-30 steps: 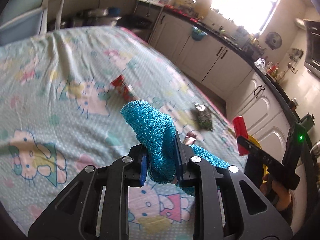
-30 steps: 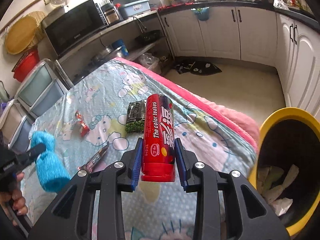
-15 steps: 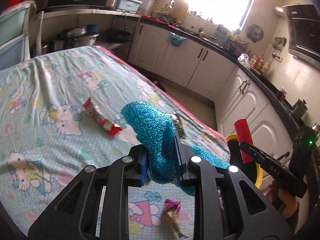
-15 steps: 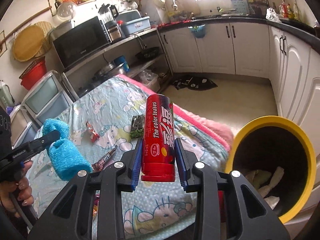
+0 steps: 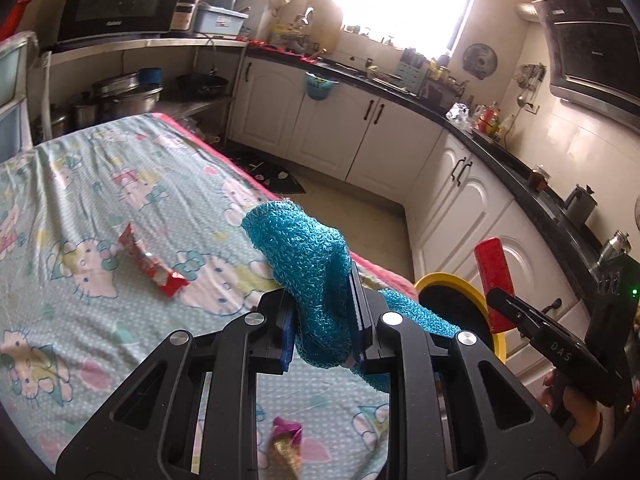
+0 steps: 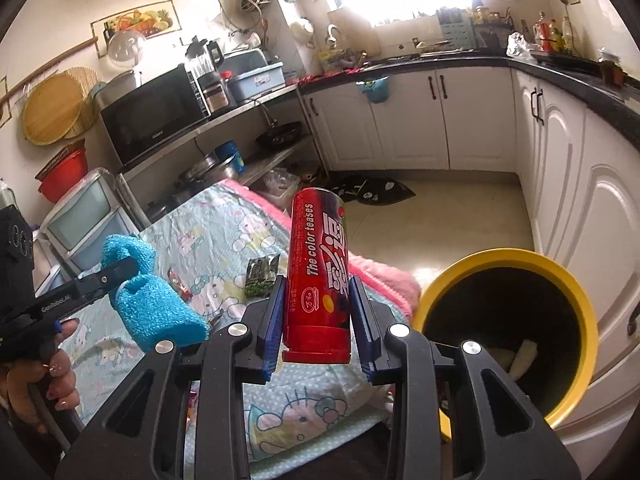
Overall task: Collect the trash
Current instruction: 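Carry the blue towel and red canister over the yellow bin while opening both tools to drop them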
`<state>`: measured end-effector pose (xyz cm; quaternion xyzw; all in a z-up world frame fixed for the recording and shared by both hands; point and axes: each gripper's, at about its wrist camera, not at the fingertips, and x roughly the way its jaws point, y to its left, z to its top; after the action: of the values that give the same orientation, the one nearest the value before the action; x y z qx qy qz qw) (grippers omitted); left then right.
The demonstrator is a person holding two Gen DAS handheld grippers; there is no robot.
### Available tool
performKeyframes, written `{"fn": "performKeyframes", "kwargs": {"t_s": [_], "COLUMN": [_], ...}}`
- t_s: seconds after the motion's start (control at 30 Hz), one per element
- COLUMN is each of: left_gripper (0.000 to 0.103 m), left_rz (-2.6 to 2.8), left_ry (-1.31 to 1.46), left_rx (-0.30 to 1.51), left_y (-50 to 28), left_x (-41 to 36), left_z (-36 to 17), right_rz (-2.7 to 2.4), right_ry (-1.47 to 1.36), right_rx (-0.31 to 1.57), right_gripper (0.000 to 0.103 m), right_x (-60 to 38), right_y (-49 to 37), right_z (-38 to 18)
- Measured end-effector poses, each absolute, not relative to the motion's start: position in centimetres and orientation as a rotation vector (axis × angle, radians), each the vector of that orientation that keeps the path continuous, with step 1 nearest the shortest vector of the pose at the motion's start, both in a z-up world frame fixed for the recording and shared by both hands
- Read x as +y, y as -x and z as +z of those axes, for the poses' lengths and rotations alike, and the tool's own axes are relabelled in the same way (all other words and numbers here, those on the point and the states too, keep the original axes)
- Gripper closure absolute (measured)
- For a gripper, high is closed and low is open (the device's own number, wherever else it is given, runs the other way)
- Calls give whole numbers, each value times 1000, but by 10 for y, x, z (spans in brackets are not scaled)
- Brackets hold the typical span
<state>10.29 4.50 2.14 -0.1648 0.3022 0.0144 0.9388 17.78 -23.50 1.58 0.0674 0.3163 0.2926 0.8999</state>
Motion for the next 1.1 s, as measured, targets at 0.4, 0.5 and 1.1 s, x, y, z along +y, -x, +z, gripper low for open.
{"fn": "performKeyframes", "kwargs": {"t_s": [0.4,0.5,1.1], "left_gripper": [87,87,87], "left_rz": [-47,-63,-157], "left_ry": [286,274,200], "left_rx": [600,597,598], "left_y": [-124,-130,-162], "left_x": [8,0,-62], "left_z": [34,36,41], "right_rz": [527,506,344], "right_ry": [-163,-175,-190], "right_rx": [595,582,524], "right_gripper": [73,73,73], "right_x": [-273,-282,-339], "right_y": [-175,-176,-177], "right_z": [32,35,39]}}
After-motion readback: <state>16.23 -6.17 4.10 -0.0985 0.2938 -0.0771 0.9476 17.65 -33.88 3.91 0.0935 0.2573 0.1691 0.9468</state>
